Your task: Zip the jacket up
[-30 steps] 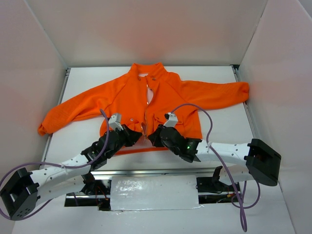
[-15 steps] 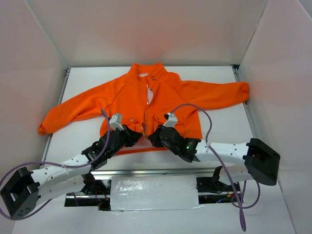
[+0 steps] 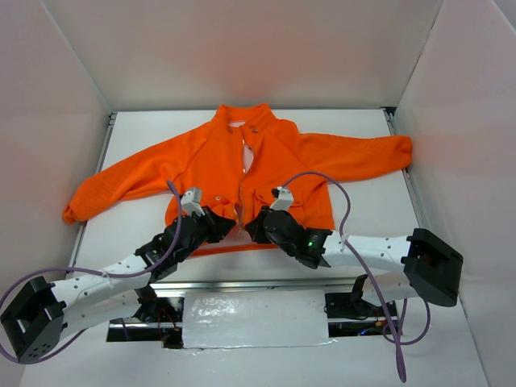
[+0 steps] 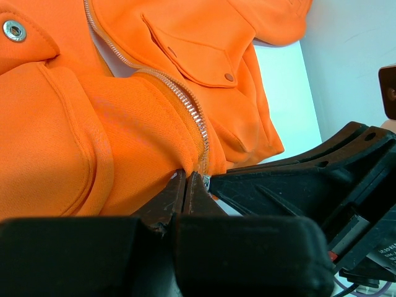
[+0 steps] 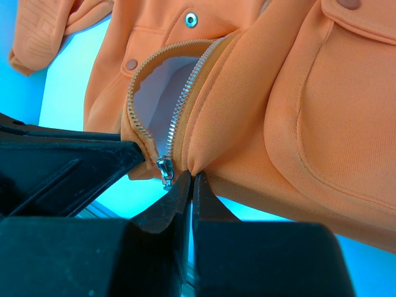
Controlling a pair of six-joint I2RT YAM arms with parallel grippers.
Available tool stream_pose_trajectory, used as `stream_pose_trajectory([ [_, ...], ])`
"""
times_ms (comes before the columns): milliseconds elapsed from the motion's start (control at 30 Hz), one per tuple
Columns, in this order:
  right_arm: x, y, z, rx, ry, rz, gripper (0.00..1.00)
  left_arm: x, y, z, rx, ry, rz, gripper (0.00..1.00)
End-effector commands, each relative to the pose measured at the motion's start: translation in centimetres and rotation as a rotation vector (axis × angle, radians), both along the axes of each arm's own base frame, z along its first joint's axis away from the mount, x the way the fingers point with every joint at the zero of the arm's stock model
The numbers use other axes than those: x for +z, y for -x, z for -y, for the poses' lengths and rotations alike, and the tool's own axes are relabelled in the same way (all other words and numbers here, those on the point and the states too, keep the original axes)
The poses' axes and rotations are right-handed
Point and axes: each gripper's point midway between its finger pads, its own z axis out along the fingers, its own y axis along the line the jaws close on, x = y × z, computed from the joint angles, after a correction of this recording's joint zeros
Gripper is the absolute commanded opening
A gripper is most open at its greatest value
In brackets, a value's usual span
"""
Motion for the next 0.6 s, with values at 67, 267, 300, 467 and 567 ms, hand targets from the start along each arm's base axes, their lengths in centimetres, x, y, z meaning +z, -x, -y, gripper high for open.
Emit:
stream_pose_trajectory([
  [67,3.08,-0.72,-1.18,-0.016,-0.079,0.06,0.0,1.53,-0.13,0.9,-0.022,0.049,0.035,0.0],
  [267,3.35,-0.91,-1.29,-0.019,-0.076,0.067,0.0,1.53,-0.11,1.07,-0.03,0.044,0.032,0.0],
  [300,3.45,-0.92,-1.3,-0.019,-0.077,0.068,0.0,1.59,-0.1,1.14,-0.033,0.046,0.033,0.0],
  [467,3.65,-0.98,-1.39,-0.016,-0.074,0.073,0.0,1.43,-0.17,1.26,-0.035,0.044,0.027,0.0],
  [567,3.75,-1.04,-1.47,-0.018,-0.075,0.076,0.0,1.5,-0.12,1.51,-0.047,0.045,0.031,0.0],
])
